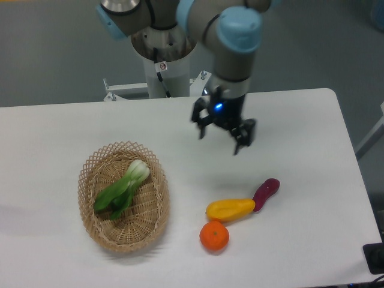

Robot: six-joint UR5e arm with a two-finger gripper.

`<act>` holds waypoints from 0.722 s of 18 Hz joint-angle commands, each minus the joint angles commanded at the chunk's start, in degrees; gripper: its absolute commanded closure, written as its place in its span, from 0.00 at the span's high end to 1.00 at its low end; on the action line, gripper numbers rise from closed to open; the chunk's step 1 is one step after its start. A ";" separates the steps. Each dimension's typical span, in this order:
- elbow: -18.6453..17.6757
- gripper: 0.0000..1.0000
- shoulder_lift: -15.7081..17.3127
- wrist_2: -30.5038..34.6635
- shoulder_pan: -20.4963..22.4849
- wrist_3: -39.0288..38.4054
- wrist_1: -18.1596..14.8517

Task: Pick up the green vegetable from the basket
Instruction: 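Move the open gripper over the bok choy in the wicker basket, then lower the gripper onto the bok choy stem and close it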

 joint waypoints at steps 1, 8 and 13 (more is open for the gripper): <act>-0.09 1.00 -0.79 0.17 -2.11 -1.85 0.97; -2.19 1.00 -4.92 0.79 -11.17 -6.52 4.57; -2.46 1.00 -8.71 6.59 -16.18 -8.02 7.74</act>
